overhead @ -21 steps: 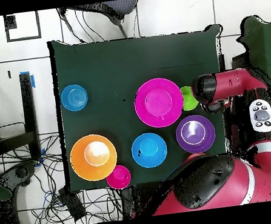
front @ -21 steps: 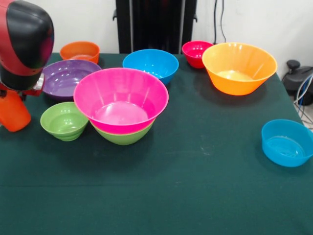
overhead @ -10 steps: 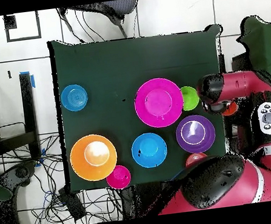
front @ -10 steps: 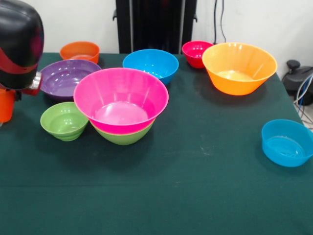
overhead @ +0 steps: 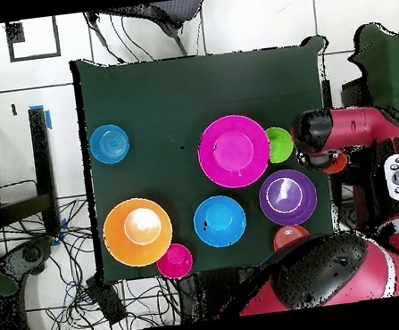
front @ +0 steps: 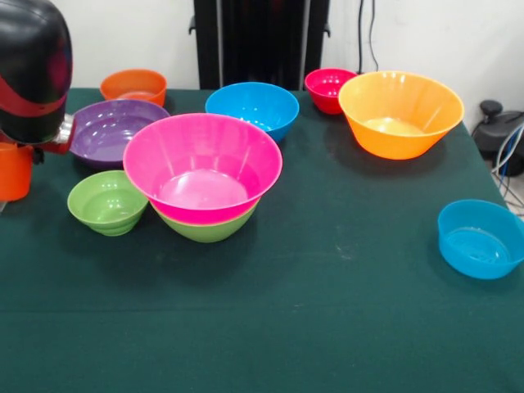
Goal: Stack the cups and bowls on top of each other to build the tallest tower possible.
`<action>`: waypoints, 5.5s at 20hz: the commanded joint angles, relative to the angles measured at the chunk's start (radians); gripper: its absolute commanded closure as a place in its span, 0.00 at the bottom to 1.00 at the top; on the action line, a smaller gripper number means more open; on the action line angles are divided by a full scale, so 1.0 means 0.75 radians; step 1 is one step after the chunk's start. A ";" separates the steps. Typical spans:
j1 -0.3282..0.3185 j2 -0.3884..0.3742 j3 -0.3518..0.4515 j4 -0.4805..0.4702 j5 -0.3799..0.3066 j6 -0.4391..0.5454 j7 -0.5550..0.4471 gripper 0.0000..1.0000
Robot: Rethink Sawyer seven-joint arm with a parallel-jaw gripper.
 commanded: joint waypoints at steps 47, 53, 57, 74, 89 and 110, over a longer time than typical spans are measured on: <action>0.363 -0.382 0.057 0.053 0.370 0.477 0.028 1.00; 0.408 -0.396 0.037 0.079 0.431 0.476 0.098 1.00; 0.451 -0.402 0.018 0.100 0.471 0.466 0.155 1.00; 0.600 -0.358 -0.069 0.187 0.612 0.371 0.318 1.00; 0.578 -0.098 -0.054 -0.096 0.560 0.434 0.155 1.00; 0.596 -0.032 -0.099 -0.167 0.564 0.587 0.107 1.00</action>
